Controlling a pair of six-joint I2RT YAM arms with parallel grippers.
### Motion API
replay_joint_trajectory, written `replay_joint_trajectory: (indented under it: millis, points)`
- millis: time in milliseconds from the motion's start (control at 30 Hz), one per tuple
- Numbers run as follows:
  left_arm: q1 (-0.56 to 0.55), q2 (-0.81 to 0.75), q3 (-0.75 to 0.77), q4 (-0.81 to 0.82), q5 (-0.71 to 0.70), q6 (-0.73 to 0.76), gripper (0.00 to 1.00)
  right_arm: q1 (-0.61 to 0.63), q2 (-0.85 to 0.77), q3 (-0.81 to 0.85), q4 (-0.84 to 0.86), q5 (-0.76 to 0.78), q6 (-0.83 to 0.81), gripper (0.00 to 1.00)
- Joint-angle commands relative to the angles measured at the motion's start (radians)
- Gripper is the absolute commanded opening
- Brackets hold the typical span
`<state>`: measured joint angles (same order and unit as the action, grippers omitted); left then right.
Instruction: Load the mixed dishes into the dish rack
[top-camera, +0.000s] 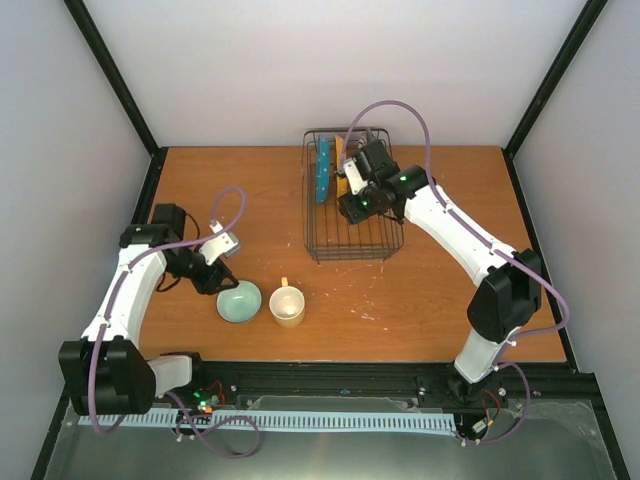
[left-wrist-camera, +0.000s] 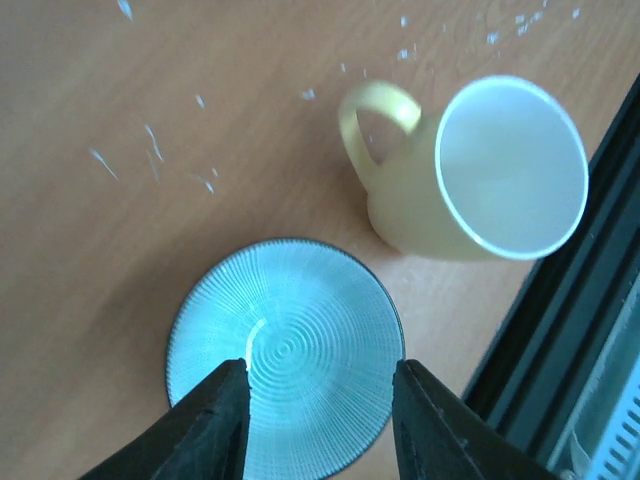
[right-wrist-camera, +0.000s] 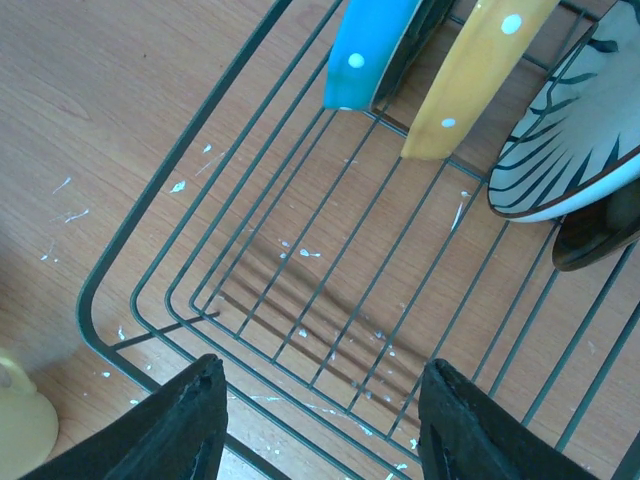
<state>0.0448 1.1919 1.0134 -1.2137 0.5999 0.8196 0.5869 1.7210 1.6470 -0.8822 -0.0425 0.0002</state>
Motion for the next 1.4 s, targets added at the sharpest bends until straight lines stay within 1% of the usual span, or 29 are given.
replay_joint_trajectory:
  millis: [0, 267, 667, 1067, 1233, 1367]
  points:
    - [0.003, 0.014, -0.051, -0.057, -0.056, 0.045, 0.39, -0.027, -0.038, -0.017, 0.029, -0.042, 0.000, 0.53]
    - [0.004, 0.061, -0.110, 0.009, -0.106, 0.025, 0.38, -0.076, -0.050, -0.037, 0.038, -0.078, 0.004, 0.53]
    - [0.036, 0.167, -0.082, 0.165, -0.252, 0.004, 0.41, -0.132, -0.046, -0.045, 0.043, -0.117, 0.009, 0.53]
    - [0.037, 0.233, -0.103, 0.216, -0.179, -0.033, 0.44, -0.163, -0.012, -0.022, 0.038, -0.142, 0.012, 0.53]
    - [0.036, 0.252, -0.117, 0.222, -0.190, -0.043, 0.43, -0.172, -0.010, -0.028, 0.040, -0.137, 0.011, 0.53]
    - [0.036, 0.270, -0.119, 0.231, -0.185, -0.053, 0.39, -0.183, -0.010, -0.029, 0.040, -0.138, 0.011, 0.53]
